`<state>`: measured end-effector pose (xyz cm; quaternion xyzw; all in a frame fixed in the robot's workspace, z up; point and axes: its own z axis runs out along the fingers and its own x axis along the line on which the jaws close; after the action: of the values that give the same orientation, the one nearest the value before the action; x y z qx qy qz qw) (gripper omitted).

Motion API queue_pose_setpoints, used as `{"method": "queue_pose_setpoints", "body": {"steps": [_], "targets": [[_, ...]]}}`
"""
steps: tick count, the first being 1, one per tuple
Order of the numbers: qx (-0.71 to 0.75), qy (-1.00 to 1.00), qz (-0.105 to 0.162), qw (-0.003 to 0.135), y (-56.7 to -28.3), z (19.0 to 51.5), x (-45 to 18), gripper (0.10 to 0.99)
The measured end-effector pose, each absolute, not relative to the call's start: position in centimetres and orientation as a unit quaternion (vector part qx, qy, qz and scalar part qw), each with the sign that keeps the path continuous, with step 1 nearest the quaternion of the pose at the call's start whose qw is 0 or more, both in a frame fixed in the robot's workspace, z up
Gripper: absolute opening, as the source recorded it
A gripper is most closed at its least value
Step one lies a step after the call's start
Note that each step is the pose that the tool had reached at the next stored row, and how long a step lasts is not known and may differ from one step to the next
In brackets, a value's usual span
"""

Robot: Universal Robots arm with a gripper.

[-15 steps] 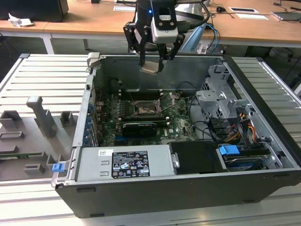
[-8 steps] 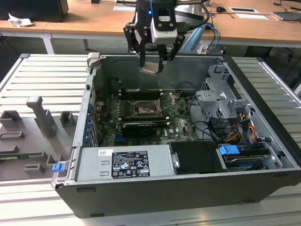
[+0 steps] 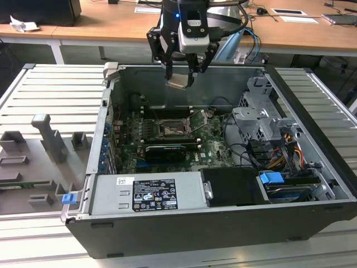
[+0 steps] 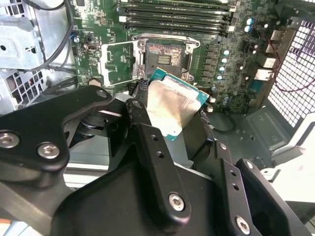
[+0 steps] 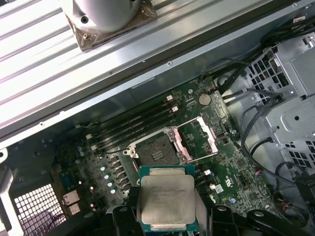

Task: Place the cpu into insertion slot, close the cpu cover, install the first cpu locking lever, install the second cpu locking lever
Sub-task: 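Place the cpu into insertion slot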

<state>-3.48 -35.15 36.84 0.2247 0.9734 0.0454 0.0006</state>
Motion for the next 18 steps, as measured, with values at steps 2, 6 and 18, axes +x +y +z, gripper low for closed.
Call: {"method": "queue_pose_setpoints", "body": {"steps": [2,6,18], "targets": [[0.226,0.973,0.045,0.001,-35.15,36.83,-3.48,0.529],[0.229,0.972,0.045,0.001,-35.15,36.80,-3.48,0.529],[0.244,0.969,0.045,0.002,-35.15,36.74,-3.48,0.529]]}}
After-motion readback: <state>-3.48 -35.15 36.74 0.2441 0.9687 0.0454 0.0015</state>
